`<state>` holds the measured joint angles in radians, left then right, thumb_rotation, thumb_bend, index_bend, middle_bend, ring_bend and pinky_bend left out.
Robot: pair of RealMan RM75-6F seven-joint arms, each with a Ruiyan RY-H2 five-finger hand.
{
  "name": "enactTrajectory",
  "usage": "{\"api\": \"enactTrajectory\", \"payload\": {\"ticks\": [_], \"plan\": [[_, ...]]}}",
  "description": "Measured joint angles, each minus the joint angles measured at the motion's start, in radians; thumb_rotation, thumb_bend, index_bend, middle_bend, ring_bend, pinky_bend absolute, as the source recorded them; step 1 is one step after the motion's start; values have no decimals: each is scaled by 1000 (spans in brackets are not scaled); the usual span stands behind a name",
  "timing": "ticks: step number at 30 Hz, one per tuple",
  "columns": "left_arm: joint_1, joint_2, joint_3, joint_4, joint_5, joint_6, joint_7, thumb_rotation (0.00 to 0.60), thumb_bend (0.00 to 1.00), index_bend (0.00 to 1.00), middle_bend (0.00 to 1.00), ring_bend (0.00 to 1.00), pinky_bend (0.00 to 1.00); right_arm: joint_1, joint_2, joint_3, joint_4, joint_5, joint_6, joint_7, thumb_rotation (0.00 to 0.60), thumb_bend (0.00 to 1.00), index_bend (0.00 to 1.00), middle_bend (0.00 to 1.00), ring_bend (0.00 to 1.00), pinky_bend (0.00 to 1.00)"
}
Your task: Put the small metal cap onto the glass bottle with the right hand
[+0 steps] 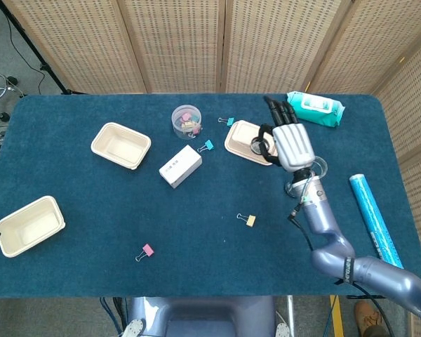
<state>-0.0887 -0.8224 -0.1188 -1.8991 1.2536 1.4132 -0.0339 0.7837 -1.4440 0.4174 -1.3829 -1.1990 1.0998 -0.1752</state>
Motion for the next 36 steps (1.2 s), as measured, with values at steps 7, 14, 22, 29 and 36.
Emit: {"api": "enactTrajectory", "payload": {"ticks": [7,14,22,29,36], "plan": [[-4,-7,3,-8,-1,-5,21,600,38,0,0,0,0,-88,112,-36,-19,-8,23,50,600,567,643,0,0,0],[-7,-5,-1,-9,-7,-7,15,600,37,0,0,0,0,-169,173,-100,-10,-54,66,109,600,566,645,0,0,0],[-1,7,1,-14,21,5,-12,600,37,0,0,0,0,-197,180,-126,-11,-77,101,110,600,566,645,0,0,0],[-1,11,7,-11,31,-2,-23,600,37,0,0,0,0,-214,169,-152,22,-91,111,107,600,567,645,0,0,0],[4,14,8,-11,33,6,-30,600,37,0,0,0,0,-218,146,-161,67,-98,111,115,600,568,645,0,0,0]]}}
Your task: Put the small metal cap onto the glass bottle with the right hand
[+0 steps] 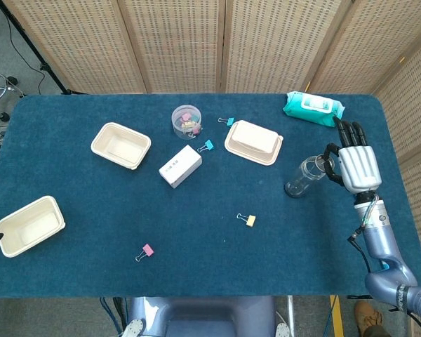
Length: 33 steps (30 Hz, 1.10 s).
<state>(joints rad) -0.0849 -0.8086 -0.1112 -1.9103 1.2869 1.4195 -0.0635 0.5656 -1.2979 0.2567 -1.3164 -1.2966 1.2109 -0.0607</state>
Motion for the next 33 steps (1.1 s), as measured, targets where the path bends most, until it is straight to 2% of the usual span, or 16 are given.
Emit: {"api": "enactTrajectory", "payload": {"ticks": [33], "plan": [[10,11,0,6,2,8,-34,600,37,0,0,0,0,10,-34,3,-7,-7,-5,-17,600,574,645,0,0,0]]}}
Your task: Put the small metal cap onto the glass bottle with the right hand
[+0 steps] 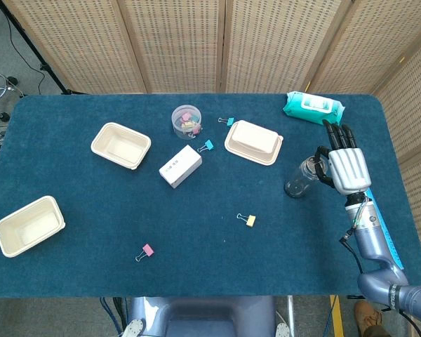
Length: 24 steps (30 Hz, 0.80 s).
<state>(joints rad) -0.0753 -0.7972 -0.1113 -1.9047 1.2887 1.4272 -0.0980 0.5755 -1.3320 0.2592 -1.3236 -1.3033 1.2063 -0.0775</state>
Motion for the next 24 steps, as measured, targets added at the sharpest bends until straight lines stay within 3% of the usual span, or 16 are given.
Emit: {"api": "enactTrajectory", "payload": {"ticks": [18,24], "plan": [[1,2,1,-1,3,0,-4,600,37,0,0,0,0,1,-15,-6,22,4,-12,-2,600,574,636,0,0,0],[1,3,1,-1,2,-2,-6,600,37,0,0,0,0,1,-14,-8,21,1,-16,2,600,577,514,0,0,0]]}}
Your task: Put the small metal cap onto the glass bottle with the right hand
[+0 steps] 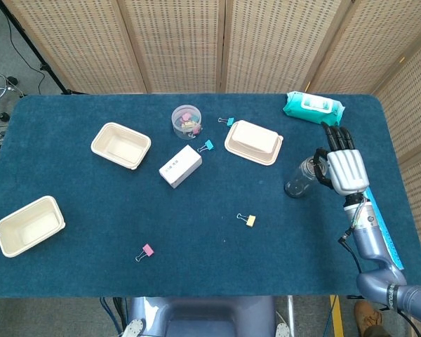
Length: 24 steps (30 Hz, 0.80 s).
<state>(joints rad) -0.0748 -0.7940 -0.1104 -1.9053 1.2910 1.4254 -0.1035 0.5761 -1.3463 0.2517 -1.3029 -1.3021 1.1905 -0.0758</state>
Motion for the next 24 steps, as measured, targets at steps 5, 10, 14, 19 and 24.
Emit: {"api": "enactTrajectory", "payload": {"ticks": [5,10,14,19,24], "plan": [[0,1,0,0,0,-1,-2,600,38,0,0,0,0,0,0,-3,1,-3,-5,14,600,580,433,0,0,0],[1,2,0,0,2,0,-5,600,38,0,0,0,0,0,3,-4,0,-6,-9,20,600,584,372,0,0,0],[1,4,1,0,2,-1,-8,600,38,0,0,0,0,-2,9,-8,-6,-11,-11,21,600,587,340,0,0,0],[1,4,1,0,4,0,-8,600,37,0,0,0,0,-3,19,-13,-17,-16,-16,18,600,595,298,0,0,0],[2,5,1,0,6,1,-12,600,37,0,0,0,0,-4,30,-16,-33,-22,-18,23,600,597,268,0,0,0]]}}
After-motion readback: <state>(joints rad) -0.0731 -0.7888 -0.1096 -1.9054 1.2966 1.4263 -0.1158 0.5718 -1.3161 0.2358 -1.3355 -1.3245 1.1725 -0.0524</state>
